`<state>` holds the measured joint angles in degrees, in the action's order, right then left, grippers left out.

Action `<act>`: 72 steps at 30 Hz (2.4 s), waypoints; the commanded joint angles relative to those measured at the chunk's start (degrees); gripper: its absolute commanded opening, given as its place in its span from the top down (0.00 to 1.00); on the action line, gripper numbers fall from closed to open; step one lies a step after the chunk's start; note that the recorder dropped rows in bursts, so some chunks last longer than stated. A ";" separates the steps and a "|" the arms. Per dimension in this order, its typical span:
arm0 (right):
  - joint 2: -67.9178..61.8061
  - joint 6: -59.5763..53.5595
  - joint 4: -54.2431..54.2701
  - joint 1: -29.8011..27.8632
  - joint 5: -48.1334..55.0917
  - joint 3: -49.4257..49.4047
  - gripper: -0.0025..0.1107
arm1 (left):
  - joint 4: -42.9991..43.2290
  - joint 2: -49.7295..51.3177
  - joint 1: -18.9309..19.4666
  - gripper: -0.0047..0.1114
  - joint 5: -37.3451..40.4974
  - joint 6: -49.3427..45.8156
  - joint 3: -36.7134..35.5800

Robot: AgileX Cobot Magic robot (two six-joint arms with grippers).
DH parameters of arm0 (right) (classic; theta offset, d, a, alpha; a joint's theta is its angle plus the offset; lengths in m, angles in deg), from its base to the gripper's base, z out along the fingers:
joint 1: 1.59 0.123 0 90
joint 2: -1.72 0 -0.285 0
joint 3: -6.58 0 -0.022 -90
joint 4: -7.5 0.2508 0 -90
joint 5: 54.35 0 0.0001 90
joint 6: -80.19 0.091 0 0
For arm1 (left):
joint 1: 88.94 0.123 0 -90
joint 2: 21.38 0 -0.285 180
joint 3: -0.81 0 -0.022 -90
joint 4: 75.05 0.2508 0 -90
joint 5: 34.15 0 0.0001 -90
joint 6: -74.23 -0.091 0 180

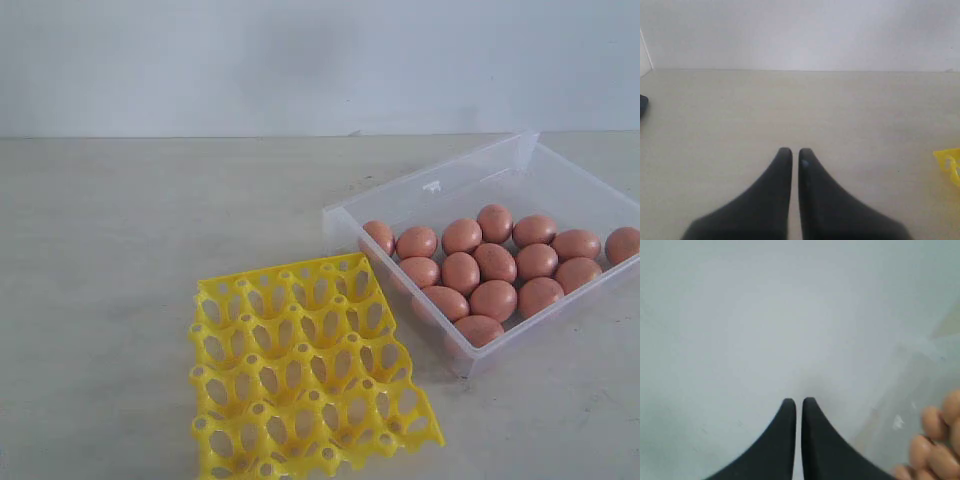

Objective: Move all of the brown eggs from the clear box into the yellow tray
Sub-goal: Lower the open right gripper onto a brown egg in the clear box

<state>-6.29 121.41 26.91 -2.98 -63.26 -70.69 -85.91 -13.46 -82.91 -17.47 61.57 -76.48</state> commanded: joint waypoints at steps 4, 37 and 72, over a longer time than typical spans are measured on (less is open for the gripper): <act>-3.99 -17.39 29.06 -0.15 -43.51 9.09 0.98 | -0.29 -0.14 0.18 0.92 -0.40 -0.41 0.08; -116.81 -55.13 -5.39 -0.12 56.58 92.71 0.58 | -0.29 -0.14 0.18 0.92 -0.40 -0.41 0.08; -125.04 -46.20 -10.84 -0.23 58.25 92.71 0.58 | -0.29 -0.14 0.18 0.92 -0.40 -0.41 0.08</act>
<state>-130.19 74.87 15.91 -2.92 -5.32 21.79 -85.91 -13.46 -82.91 -17.47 61.57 -76.48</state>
